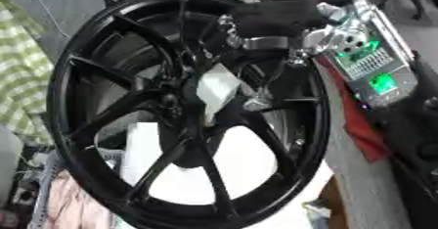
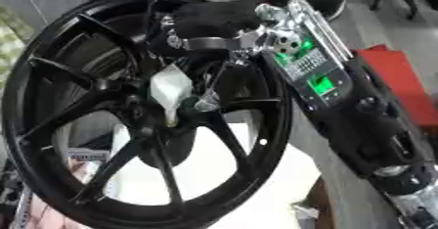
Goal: Pull the pin out of the wheel hub.
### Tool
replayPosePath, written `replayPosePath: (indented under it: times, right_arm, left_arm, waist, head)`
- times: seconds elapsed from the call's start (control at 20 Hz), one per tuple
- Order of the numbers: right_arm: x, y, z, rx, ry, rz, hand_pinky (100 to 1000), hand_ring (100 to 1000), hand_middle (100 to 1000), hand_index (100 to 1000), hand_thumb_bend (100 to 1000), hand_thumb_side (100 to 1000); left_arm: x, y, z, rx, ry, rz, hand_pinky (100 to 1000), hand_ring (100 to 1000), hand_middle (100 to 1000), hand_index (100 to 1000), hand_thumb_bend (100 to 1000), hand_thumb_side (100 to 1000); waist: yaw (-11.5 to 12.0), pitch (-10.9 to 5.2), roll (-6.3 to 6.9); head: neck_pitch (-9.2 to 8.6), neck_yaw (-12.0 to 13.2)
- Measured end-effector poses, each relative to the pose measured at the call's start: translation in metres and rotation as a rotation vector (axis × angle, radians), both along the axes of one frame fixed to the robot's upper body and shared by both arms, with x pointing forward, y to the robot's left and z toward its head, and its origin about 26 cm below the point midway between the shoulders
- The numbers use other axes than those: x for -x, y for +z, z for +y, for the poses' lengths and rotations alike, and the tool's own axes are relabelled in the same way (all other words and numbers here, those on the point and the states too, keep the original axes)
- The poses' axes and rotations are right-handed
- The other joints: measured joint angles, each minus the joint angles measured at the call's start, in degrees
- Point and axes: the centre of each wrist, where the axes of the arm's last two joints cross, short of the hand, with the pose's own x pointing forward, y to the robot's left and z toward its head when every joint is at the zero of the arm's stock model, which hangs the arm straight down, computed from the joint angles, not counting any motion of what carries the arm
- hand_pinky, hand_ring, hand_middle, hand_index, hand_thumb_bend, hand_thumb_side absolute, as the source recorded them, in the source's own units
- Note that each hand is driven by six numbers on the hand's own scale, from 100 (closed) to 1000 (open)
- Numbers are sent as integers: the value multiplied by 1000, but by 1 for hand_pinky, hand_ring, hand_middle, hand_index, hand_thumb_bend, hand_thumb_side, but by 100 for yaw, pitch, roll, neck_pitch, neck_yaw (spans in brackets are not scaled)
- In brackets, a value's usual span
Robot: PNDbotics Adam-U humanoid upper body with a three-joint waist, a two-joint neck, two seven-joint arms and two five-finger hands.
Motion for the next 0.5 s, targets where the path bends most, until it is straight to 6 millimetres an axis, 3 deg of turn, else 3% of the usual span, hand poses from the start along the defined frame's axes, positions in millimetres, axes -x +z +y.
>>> replayPosePath:
  times: [0.5]
  right_arm:
    - [-1,-3,-1,4,-6,18,794,775,585,714,414,100]
  left_arm:
    - [0,0,-1,2,2,0,794,583,551,713,100,713]
  waist:
    - [25,40,-19]
  head:
    - [-50,3]
